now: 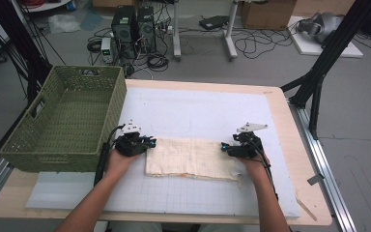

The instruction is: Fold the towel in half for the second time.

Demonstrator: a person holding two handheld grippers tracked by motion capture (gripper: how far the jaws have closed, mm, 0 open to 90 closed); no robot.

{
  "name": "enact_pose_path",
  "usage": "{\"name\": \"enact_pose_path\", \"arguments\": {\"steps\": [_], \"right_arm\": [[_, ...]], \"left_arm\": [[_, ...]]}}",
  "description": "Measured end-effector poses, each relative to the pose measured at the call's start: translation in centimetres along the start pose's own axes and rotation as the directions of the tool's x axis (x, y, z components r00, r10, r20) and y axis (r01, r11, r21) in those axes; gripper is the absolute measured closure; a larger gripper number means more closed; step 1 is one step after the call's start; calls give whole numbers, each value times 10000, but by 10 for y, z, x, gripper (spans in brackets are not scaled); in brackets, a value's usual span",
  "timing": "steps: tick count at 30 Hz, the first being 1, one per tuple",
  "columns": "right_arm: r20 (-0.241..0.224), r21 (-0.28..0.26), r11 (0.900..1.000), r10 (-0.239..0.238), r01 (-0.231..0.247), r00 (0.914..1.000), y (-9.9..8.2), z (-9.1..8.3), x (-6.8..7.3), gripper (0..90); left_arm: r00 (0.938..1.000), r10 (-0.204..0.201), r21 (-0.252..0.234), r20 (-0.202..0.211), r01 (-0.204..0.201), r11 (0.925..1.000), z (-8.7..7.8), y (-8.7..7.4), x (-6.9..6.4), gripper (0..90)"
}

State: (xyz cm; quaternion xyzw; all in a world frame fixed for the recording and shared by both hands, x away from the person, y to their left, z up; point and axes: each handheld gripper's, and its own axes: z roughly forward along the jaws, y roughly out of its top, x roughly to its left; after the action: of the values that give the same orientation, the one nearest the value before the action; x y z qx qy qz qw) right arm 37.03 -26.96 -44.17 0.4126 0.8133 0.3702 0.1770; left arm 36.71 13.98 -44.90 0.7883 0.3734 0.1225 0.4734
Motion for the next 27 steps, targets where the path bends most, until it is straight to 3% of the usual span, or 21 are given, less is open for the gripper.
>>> {"name": "enact_pose_path", "arguments": {"steps": [6, 11, 13, 14, 16, 19, 22, 27], "right_arm": [[-395, 280, 9995, -152, 163, 9991, -2, 4, 0, 529], [-964, 347, 9977, -539, 575, 9939, -1, 3, 4, 774], [-1068, 360, 9971, -629, 671, 9923, 0, 2, 5, 822], [-902, 396, 9959, -769, 808, 9929, 0, 1, 6, 839], [-33, 280, 9899, -1391, 1392, 9903, 0, -1, 10, 851], [532, 9, 9872, -1594, 1596, 9858, -1, -1, 13, 852], [789, -333, 9859, -1607, 1637, 9838, 0, -4, 12, 850], [761, -672, 9809, -1772, 1823, 9812, -2, -13, 14, 847]], "left_arm": [[10000, 5, 26, 31, -5, 10000, 0, 0, 0, 806], [10000, -21, 132, -8, 21, 9999, 0, -1, 0, 823], [10000, 16, 211, -57, -15, 9998, 0, -1, 1, 830], [9999, 60, 223, -87, -58, 9997, 0, -1, 1, 832], [9999, 119, 21, -119, -119, 9999, -1, 0, 1, 833], [9995, -74, -617, -319, 54, 9981, -2, 4, 0, 835], [9995, -161, -979, -270, 134, 9951, -5, 6, -1, 836], [9998, 142, -926, 108, -132, 9956, -11, 6, -5, 830]]}}
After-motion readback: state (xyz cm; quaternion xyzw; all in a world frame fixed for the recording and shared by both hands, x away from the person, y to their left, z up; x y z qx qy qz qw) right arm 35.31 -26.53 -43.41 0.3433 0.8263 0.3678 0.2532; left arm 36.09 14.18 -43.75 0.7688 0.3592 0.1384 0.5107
